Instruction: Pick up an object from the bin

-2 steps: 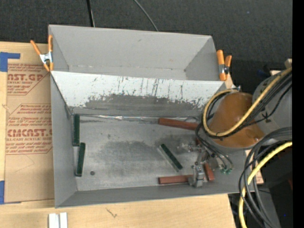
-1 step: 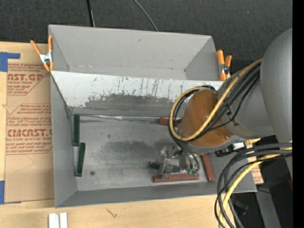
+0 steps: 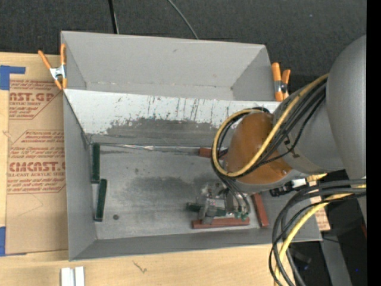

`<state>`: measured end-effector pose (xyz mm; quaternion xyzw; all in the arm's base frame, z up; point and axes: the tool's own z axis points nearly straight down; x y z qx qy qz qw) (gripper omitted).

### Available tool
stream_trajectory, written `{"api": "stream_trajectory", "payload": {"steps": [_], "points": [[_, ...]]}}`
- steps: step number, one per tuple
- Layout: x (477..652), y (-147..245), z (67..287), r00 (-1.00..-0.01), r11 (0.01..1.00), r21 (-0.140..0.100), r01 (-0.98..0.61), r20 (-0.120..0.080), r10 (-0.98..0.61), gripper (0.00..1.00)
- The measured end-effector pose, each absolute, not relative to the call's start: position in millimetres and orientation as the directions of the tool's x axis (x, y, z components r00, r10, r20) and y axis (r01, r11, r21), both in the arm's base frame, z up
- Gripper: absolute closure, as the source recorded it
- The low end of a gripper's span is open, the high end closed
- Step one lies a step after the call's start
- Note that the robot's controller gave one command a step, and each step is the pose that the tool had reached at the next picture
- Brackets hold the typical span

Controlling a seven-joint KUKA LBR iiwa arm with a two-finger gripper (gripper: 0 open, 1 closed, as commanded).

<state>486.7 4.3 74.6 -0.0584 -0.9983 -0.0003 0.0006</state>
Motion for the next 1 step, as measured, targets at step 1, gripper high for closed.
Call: {"api": "stream_trajectory", "payload": {"steps": [1], "points": [[504.5,-17.6,240.0,-0.990,0.990,0.000,0.141,-0.003,0.141,1.00]]}}
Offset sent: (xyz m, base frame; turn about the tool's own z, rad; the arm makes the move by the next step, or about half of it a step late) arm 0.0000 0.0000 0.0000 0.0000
